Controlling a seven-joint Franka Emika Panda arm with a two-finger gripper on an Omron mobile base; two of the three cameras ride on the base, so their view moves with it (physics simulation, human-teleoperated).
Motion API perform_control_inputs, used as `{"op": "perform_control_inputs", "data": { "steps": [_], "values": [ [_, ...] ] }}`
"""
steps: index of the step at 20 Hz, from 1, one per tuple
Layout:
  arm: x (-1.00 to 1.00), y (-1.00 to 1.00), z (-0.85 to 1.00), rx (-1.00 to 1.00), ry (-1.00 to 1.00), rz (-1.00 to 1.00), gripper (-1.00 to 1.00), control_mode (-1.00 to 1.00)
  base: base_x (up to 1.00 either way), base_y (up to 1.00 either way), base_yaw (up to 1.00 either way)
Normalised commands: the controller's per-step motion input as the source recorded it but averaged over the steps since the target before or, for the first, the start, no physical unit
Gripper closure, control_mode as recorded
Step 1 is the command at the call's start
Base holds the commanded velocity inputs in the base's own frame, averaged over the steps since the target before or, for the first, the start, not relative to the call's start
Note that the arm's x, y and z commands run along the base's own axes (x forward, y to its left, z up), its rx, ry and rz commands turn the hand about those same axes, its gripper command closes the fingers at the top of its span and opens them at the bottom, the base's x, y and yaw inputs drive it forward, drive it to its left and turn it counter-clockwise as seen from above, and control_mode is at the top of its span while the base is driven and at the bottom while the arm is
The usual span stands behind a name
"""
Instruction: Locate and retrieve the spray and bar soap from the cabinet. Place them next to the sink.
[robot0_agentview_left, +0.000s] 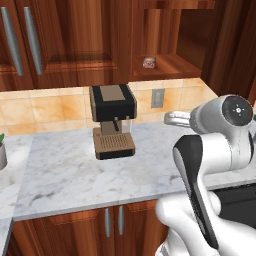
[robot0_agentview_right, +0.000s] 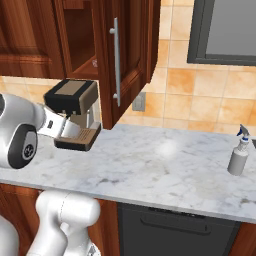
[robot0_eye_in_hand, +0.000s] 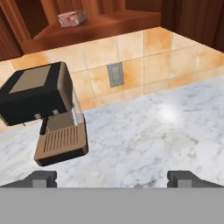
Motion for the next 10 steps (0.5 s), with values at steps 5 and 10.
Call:
{"op": "perform_control_inputs", "data": {
  "steps": [5, 10],
  "values": [
    [0.02, -0.02, 0.44, -0.01, -0.02, 0.03, -1.00, -1.00, 0.00, 0.00, 0.00],
    [0.20, -0.08, 0.35, 0.00, -0.04, 0.04, -1.00, -1.00, 0.00, 0.00, 0.00]
  ]
}}
